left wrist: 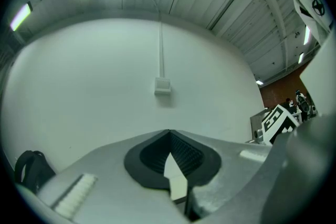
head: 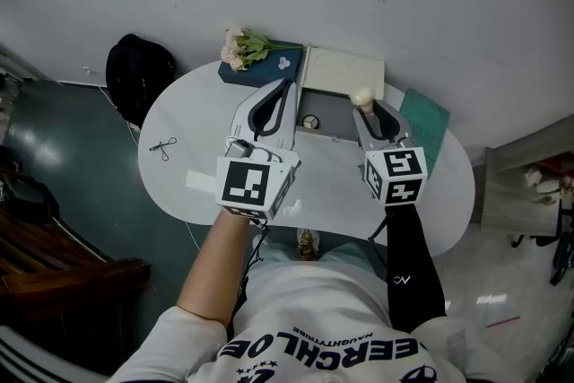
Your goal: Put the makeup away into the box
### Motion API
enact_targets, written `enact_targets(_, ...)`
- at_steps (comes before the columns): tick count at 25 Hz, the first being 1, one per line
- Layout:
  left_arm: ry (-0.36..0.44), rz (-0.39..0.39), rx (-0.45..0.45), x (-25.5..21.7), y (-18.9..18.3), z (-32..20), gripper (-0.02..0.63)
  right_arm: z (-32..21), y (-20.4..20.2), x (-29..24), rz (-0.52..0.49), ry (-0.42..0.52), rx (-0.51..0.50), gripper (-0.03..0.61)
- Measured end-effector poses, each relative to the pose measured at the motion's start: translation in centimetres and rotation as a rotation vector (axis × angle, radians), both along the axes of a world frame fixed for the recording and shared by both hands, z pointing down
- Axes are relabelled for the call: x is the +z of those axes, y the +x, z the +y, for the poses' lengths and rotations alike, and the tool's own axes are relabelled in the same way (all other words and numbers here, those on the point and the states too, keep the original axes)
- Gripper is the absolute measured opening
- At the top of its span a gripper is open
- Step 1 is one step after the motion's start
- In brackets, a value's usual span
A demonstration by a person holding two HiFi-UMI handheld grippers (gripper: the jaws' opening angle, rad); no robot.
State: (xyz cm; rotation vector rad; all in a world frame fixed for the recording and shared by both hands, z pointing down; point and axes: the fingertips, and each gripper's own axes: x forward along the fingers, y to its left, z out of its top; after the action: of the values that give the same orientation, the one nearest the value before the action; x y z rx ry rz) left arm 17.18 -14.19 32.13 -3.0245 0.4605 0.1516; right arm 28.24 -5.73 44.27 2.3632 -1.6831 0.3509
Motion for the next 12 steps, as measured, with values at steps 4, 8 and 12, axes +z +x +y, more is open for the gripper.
enact_targets(4, 0.005, -0.025, -0.014, 0.6, -0.2, -0.5, 0.000, -1.5, 1.0, 5.1, -0.064, -0.133, 0.003, 0.152)
enact_targets(8, 0.007, -0.052, -0.034, 1.4, -0.8, -1.4, 0.000, -3.2, 1.5, 9.3, -0.100, -0.222, -0.018, 0.150)
enact_targets(12, 0.003, -0.076, -0.057, 2.4, -1.5, -2.4, 0.000, -4.1, 1.9, 13.5, -0.162, -0.301, -0.027, 0.153)
